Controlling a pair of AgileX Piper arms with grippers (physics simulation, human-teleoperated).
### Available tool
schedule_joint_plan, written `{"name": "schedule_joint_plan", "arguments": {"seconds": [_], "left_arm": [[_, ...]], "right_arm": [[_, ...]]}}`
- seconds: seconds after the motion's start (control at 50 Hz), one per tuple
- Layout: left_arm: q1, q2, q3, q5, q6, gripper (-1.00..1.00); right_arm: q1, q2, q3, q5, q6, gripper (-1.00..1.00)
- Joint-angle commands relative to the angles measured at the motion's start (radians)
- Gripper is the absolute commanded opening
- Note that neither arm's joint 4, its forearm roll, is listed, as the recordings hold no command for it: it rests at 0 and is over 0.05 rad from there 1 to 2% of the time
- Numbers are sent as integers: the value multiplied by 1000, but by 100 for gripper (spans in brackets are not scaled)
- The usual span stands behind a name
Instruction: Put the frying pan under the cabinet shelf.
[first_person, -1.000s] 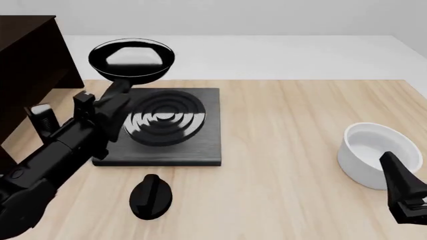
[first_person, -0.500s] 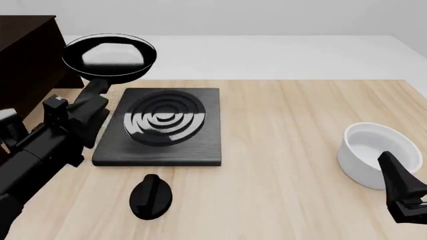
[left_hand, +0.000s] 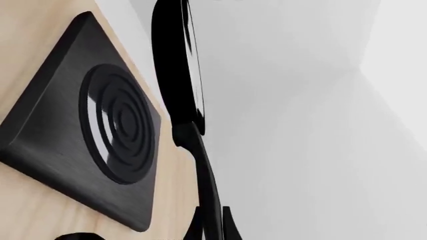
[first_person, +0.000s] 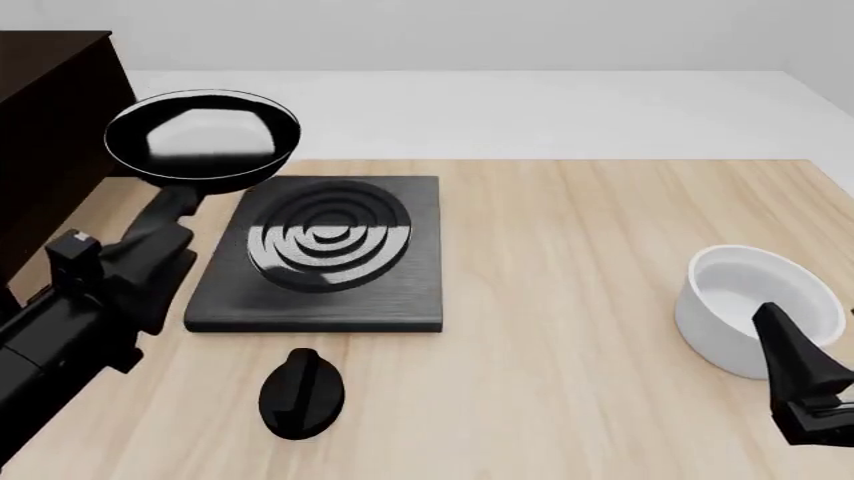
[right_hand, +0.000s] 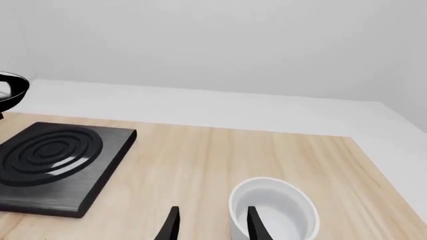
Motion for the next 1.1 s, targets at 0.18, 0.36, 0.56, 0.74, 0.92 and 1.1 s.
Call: {"name": "schedule_joint_plan", "arguments": {"seconds": [0.18, 0.36, 0.56, 0.74, 0.92, 1.1], "left_arm": [[31, -26, 87, -92, -67, -100], [54, -12, 109, -103, -88, -100], [67, 74, 110, -162, -118, -100], [84, 240, 110, -282, -147, -100], [115, 333, 110, -335, -157, -100], [164, 316, 110, -297, -153, -100]], "right_arm": [[4, 15, -1, -9, -8, 100], [4, 14, 1, -9, -10, 100], [4, 10, 0, -6, -10, 100], [3, 10, 1, -6, -7, 100], [2, 4, 1, -1, -5, 100], [1, 3, 1, -1, -5, 100]]}}
